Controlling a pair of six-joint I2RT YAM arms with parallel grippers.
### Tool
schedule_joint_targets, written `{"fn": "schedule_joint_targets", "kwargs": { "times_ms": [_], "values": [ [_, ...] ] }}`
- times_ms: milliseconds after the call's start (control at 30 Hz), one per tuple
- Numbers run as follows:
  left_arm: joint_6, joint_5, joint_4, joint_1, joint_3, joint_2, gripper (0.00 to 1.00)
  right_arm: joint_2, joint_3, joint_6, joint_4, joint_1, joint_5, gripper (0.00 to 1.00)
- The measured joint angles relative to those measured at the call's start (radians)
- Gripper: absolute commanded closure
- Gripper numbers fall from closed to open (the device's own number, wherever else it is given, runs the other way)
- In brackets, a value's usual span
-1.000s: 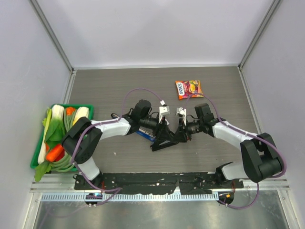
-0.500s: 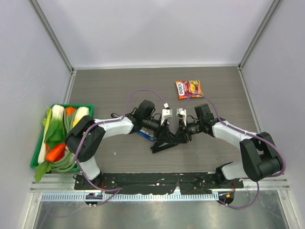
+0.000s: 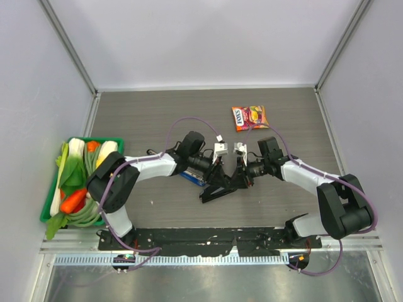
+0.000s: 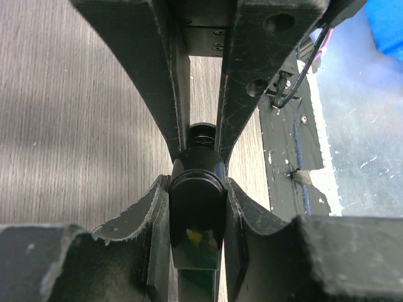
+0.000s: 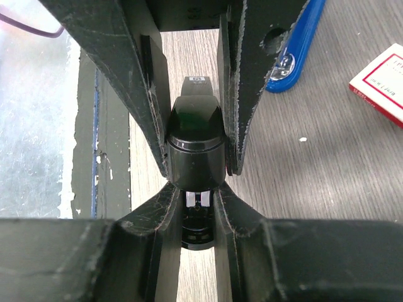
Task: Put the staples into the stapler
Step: Open the stapler.
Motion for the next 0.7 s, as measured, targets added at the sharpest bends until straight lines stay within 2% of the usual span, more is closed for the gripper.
{"fn": "schedule_joint_targets", "kwargs": {
  "times_ms": [100, 233, 433, 700],
  "values": [
    [-0.059, 0.002, 0.04, 0.027, -0.009, -0.001, 1.0, 0.0, 0.0, 0.008, 0.021, -0.005, 0.0, 0.99],
    [-0.204, 0.038, 0.188, 0.088, -0.058, -0.02, 1.0, 0.0, 0.023, 0.032, 0.083, -0.008, -0.004, 0.99],
    [-0.356, 0.065, 0.353, 0.203, -0.095, -0.132, 1.0, 0.005, 0.043, 0.048, 0.1, -0.029, -0.011, 0.99],
    [-0.455, 0.07, 0.435, 0.228, -0.117, -0.165, 1.0, 0.005, 0.044, 0.034, 0.06, -0.029, -0.041, 0.99]
  ]
}}
